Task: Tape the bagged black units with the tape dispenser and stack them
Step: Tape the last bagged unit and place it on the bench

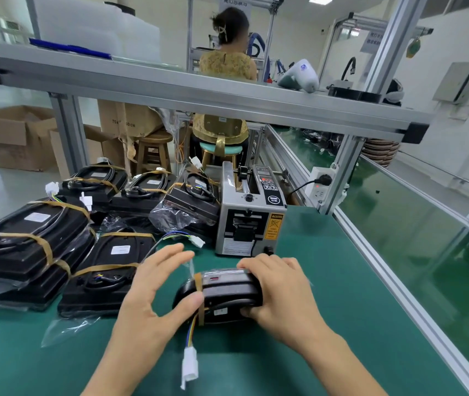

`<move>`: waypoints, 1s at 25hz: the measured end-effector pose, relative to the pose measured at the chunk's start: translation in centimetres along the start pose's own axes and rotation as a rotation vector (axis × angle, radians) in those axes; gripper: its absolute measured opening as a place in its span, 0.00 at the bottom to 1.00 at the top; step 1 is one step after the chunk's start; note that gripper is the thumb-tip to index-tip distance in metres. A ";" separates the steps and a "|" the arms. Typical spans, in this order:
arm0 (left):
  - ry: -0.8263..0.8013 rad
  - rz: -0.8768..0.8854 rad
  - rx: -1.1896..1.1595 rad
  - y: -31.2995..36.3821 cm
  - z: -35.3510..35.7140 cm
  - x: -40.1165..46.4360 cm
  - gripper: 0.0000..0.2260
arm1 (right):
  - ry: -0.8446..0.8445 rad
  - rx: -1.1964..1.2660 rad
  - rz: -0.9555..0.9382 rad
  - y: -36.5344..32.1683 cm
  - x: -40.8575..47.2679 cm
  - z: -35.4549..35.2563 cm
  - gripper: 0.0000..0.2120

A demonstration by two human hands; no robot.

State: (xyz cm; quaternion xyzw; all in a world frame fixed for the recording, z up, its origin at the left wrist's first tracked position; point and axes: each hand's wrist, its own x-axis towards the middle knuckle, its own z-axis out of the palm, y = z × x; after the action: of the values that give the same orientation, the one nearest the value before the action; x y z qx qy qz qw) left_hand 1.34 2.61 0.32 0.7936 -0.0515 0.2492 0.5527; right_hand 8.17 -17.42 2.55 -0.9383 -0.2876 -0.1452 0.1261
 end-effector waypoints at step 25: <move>-0.186 0.024 0.088 -1.7 0.3 0.5 0.21 | -0.182 0.340 0.295 -3.7 5.4 -0.8 0.12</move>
State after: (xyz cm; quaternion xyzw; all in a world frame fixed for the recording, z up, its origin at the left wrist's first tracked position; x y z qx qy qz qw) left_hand 2.47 3.11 -1.03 0.8360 -0.1009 0.1830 0.5074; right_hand 10.13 -11.99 5.76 -0.9446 -0.1779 0.0103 0.2756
